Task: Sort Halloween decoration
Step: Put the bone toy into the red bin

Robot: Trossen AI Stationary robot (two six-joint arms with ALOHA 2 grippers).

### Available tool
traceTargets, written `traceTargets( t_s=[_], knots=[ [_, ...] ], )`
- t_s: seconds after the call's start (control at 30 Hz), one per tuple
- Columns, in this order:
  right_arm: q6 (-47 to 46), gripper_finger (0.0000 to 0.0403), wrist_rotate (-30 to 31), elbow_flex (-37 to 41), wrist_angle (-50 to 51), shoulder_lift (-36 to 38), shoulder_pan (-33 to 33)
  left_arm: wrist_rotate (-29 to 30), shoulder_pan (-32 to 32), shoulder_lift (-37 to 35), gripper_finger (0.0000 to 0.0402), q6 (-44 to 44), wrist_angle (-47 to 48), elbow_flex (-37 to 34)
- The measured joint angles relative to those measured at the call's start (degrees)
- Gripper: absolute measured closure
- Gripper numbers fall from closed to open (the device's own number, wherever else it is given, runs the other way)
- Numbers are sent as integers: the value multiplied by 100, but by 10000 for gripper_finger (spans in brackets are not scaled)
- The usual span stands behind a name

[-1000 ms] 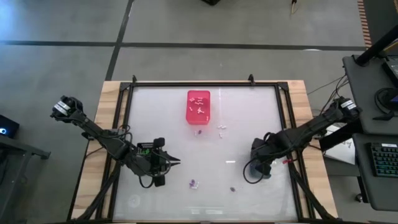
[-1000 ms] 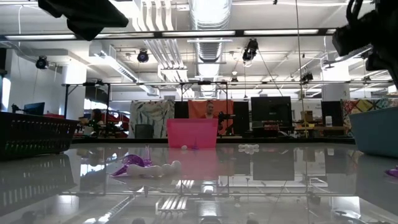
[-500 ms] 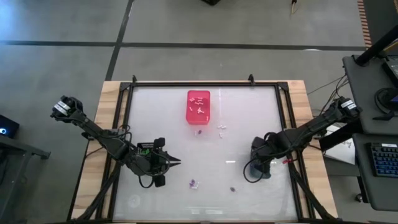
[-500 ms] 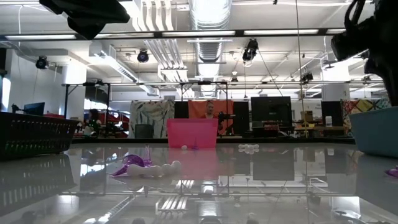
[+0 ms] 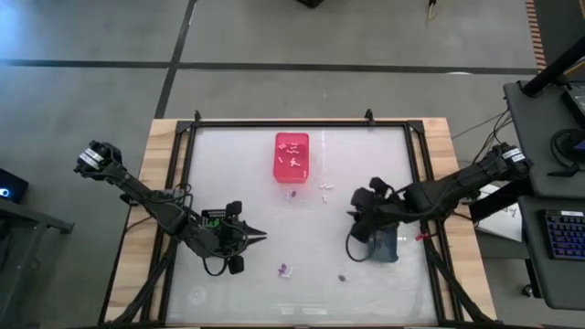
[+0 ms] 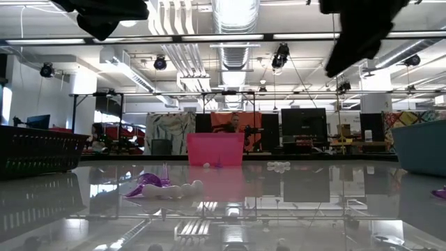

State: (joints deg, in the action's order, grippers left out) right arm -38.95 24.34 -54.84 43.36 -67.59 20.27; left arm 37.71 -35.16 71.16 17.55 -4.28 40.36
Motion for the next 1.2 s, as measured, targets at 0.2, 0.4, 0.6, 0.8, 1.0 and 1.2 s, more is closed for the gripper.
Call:
traceTargets(
  t_s=[0.2,0.4,0.6,0.8,1.0,1.2],
  knots=[
    [-9,275,15,114,-1065,-4,-750,350,0,0,373,-8,-20,0],
    [-91,268,-31,119,-1382,-176,-1332,534,0,0,373,-10,-30,0],
    [-102,270,-32,100,-1586,-821,-1614,544,0,-19,373,-238,-40,42],
    [-289,271,-55,-39,-1707,-1685,-1707,591,0,-139,373,-727,-43,221],
    [-295,269,-79,-438,-1635,-2504,-1733,638,3,-610,373,-1525,11,280],
    [-356,270,-82,-902,-1006,-3018,-1733,680,146,-1315,373,-1857,257,228]
  ],
)
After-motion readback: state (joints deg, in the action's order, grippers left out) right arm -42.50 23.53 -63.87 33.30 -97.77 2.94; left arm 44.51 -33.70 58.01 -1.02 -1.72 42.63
